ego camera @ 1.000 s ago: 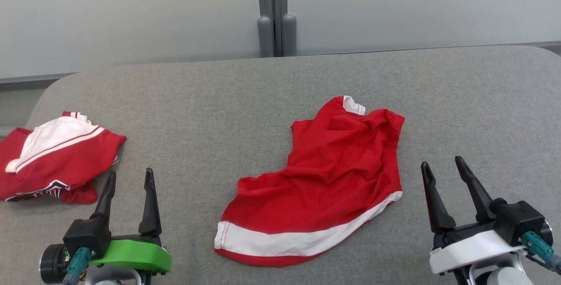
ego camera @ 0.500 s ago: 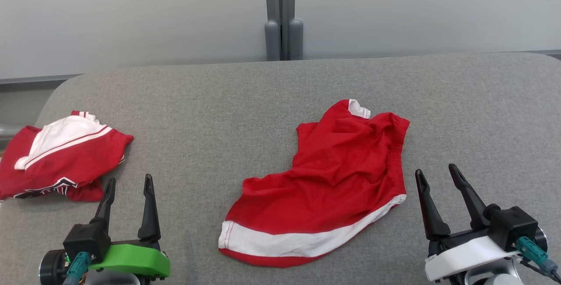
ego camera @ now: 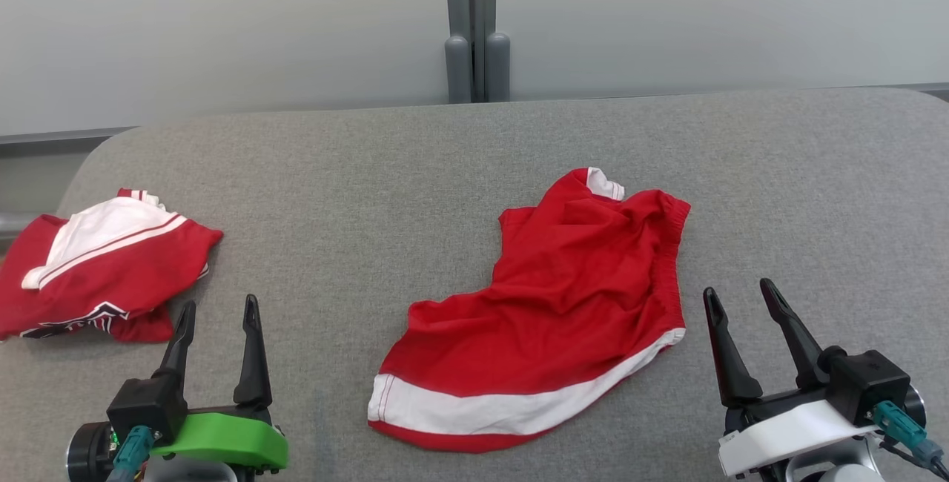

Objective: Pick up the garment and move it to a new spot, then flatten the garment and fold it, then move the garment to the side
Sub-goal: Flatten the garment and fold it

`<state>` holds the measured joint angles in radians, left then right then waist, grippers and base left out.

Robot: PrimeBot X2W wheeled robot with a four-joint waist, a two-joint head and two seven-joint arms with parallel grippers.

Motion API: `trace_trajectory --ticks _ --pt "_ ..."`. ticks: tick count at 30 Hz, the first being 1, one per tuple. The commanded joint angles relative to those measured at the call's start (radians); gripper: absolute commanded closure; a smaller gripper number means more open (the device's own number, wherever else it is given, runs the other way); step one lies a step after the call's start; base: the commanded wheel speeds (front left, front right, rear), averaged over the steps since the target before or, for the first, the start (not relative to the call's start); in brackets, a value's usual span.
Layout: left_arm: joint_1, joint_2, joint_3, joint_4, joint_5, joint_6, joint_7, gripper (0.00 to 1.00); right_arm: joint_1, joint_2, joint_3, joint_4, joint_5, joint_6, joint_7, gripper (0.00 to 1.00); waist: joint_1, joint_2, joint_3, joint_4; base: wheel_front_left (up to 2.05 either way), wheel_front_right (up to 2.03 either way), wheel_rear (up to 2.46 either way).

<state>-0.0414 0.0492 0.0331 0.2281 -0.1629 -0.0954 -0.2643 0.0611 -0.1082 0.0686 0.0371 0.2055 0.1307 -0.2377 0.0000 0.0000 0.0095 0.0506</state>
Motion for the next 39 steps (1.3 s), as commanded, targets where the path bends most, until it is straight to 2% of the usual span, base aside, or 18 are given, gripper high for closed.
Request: trace_trajectory --ticks 1,28,34,39 --pt "0.013 0.002 0.002 0.000 0.011 0.000 0.000 0.00 0.012 0.001 -0.003 0.003 -0.006 0.000 0.002 0.00 0.0000 0.0000 0.001 0.000 0.00 0.00 0.00" --pt "0.023 0.002 -0.005 0.013 0.012 -0.009 0.000 0.00 0.003 0.000 0.003 0.029 0.004 0.000 -0.005 0.00 0.0000 0.0000 -0.014 -0.001 0.00 0.00 0.00" --pt "0.025 0.003 -0.076 0.052 0.014 -0.019 0.000 0.00 -0.022 -0.019 0.010 0.078 0.008 0.000 -0.008 0.00 0.0000 0.0000 -0.003 0.000 0.00 0.00 0.00" --pt "0.007 0.002 -0.163 0.097 0.008 -0.028 0.000 0.00 -0.063 -0.057 0.035 0.168 0.023 0.000 -0.011 0.00 0.0000 0.0000 0.023 0.003 0.00 0.00 0.00"
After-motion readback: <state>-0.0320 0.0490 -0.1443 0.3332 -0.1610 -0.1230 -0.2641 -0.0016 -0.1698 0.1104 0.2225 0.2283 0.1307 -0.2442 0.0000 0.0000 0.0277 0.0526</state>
